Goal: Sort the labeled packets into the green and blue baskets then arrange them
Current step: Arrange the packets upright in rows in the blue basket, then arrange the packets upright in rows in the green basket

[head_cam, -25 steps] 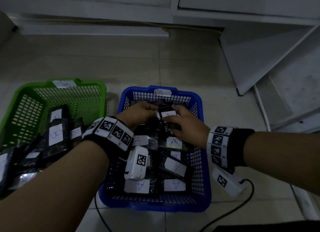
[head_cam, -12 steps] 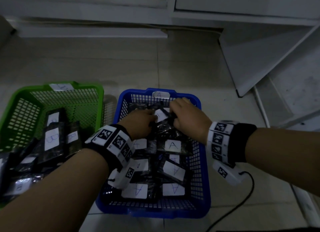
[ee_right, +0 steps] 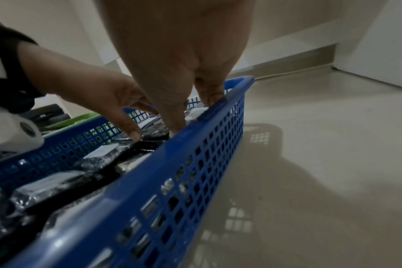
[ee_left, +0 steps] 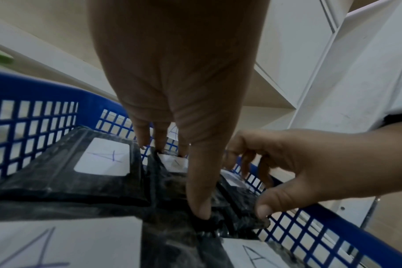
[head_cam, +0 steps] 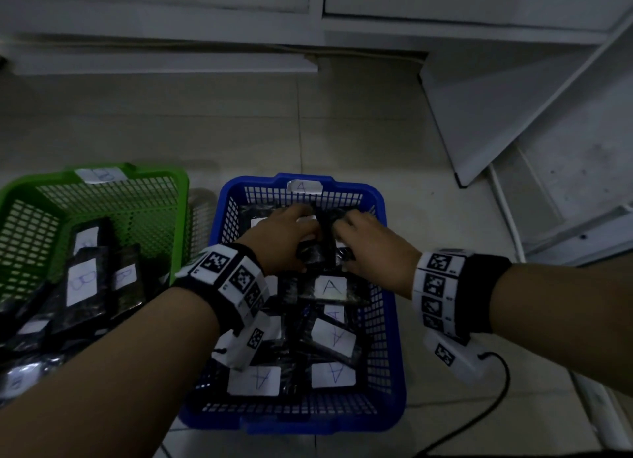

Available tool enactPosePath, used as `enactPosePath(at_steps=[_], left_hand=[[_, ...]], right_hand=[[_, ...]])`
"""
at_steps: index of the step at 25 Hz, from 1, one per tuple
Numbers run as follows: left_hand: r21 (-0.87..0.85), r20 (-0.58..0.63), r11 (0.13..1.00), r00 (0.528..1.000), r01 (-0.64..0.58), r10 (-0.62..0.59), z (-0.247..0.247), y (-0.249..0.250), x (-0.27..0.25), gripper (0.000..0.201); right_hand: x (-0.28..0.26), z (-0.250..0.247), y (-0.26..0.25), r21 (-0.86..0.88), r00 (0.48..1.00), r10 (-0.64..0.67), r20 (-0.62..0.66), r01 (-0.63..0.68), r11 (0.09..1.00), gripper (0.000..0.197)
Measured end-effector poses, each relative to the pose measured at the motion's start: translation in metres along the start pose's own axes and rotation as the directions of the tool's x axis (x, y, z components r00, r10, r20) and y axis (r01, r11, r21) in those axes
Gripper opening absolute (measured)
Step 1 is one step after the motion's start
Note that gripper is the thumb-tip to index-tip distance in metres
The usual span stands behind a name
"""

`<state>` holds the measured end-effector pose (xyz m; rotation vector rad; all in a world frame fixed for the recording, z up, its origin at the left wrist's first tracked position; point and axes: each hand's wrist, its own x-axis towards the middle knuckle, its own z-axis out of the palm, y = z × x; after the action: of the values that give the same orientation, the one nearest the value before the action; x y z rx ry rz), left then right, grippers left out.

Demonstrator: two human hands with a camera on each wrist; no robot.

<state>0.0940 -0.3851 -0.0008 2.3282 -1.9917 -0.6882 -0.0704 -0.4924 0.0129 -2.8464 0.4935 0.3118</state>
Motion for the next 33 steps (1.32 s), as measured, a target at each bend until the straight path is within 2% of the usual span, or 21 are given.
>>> enactPosePath(at_steps=[3, 6, 9, 12, 14, 16, 20, 22, 24, 27, 30, 31, 33], left_hand=[[-0.006, -0.019, 1.0, 1.0, -0.014, 0.013, 0.003, -0.001, 0.002, 0.074], [-0.025, -0.063, 0.997, 0.996, -0.069, 0.068, 0.006, -0.004, 0.003, 0.062], [0.005, -0.075, 0.999, 0.996, -0.052, 0.052, 0.01, -0.006, 0.002, 0.068], [0.101, -0.016, 0.992, 0.996, -0.082, 0.084, 0.005, -0.012, -0.004, 0.076], [0.202, 0.052, 0.964, 0.985, -0.172, 0.165, -0.013, -0.022, -0.021, 0.07], [0.261, 0.09, 0.932, 0.967, -0.252, 0.236, -0.035, -0.04, -0.049, 0.052], [0.336, 0.152, 0.911, 0.968, -0.24, 0.199, -0.081, -0.086, -0.133, 0.041], [0.387, 0.144, 0.908, 0.983, -0.16, 0.111, -0.097, -0.118, -0.182, 0.038], [0.394, 0.141, 0.919, 0.989, -0.008, -0.051, -0.101, -0.15, -0.222, 0.043], [0.367, 0.069, 0.904, 0.963, 0.218, -0.26, -0.089, -0.188, -0.257, 0.042], [0.195, 0.028, 0.883, 0.898, 0.426, -0.439, -0.066, -0.216, -0.262, 0.04], [0.116, 0.028, 0.877, 0.882, 0.465, -0.471, -0.059, -0.224, -0.261, 0.041], [-0.019, 0.064, 0.882, 0.881, 0.47, -0.468, -0.047, -0.232, -0.257, 0.046]], right_hand=[[0.004, 0.001, -0.001, -0.069, 0.999, 0.036, 0.002, -0.036, 0.997, 0.059], [0.011, 0.001, 0.002, -0.08, 0.998, 0.063, 0.003, -0.062, 0.995, 0.061], [0.01, 0.001, 0.003, -0.051, 0.999, 0.048, 0.001, -0.048, 0.998, 0.058], [0.001, 0.002, -0.001, -0.012, 0.998, 0.053, -0.044, -0.054, 0.998, 0.048], [-0.002, 0.002, -0.011, 0.018, 0.993, 0.084, -0.083, -0.083, 0.996, 0.041], [-0.002, -0.001, -0.026, 0.015, 0.995, 0.074, -0.06, -0.073, 0.997, 0.042], [0.012, -0.015, -0.071, -0.038, 0.997, -0.07, 0.021, 0.071, 0.997, 0.054], [0.029, -0.028, -0.104, -0.081, 0.985, -0.169, 0.045, 0.172, 0.982, 0.059], [0.049, -0.043, -0.137, -0.097, 0.969, -0.239, 0.065, 0.245, 0.965, 0.065], [0.085, -0.054, -0.188, -0.085, 0.948, -0.307, 0.083, 0.313, 0.946, 0.065], [0.122, -0.047, -0.228, 0.036, 0.944, -0.271, 0.187, 0.269, 0.963, 0.056], [0.134, -0.042, -0.239, 0.089, 0.94, -0.244, 0.238, 0.229, 0.969, 0.055], [0.15, -0.03, -0.253, 0.195, 0.923, -0.2, 0.33, 0.14, 0.971, 0.064]])
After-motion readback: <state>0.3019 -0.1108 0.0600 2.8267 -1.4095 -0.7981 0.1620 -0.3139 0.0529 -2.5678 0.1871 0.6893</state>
